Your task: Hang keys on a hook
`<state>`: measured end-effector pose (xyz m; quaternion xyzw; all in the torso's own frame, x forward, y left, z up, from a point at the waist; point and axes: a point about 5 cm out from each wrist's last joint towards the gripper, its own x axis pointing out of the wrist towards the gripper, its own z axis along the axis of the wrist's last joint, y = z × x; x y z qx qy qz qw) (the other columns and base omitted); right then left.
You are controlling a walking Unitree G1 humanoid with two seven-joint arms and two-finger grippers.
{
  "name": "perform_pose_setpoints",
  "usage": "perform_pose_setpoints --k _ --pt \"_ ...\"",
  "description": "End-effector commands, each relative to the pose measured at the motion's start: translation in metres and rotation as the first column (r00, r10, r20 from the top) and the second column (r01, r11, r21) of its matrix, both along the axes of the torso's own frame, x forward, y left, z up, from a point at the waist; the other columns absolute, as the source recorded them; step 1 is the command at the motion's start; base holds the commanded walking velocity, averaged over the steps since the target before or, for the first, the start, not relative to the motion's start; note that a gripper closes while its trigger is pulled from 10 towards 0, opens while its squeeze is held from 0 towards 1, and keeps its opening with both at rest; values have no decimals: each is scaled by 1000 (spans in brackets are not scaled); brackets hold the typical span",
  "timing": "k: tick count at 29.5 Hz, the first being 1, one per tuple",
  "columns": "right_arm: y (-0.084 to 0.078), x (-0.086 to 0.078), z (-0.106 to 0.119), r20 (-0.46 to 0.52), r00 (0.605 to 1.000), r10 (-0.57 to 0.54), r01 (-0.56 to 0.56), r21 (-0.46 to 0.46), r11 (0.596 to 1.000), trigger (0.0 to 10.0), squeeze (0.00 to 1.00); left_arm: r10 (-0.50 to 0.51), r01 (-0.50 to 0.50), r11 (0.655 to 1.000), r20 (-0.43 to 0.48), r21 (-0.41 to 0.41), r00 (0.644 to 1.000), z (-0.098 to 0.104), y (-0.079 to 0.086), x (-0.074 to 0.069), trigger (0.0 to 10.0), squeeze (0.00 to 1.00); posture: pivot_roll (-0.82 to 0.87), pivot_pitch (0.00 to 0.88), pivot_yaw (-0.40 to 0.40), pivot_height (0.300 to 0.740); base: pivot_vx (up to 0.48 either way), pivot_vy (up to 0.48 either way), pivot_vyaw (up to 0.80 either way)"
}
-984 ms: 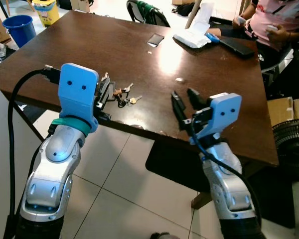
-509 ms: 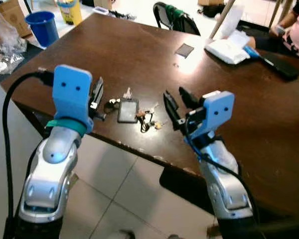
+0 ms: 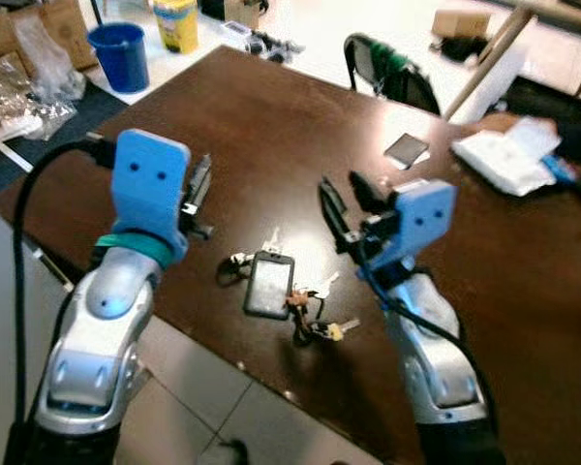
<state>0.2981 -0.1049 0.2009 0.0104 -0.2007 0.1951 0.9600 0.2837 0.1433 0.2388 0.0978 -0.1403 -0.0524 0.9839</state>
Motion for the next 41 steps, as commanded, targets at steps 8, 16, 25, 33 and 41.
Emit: perform_pose_setpoints --k 8,16,25,33,41 --pt "-7 0 -6 -19 1000 -23 23 -11 1000 10000 0 -175 191 976 -140 106 974 -20 -19 -5 10000 0 94 34 93 740 0 0 0" --pt "-11 1 -8 -10 999 -44 43 -28 999 10000 0 -210 364 904 -508 225 835 -71 -24 -13 10000 0 84 5 111 740 0 0 0" --pt "-11 7 -7 3 999 -43 43 -43 998 10000 0 -220 324 946 -677 29 702 -96 -36 -9 10000 0 91 0 119 740 0 0 0" --pt "-8 14 -4 16 999 -31 32 -49 998 10000 0 -207 334 941 -707 44 676 -102 -58 7 10000 0 98 0 123 740 0 0 0" --pt "-6 14 -7 15 999 -32 32 -48 998 10000 0 -36 242 941 -640 238 768 -98 -42 22 10000 0 102 0 132 740 0 0 0"
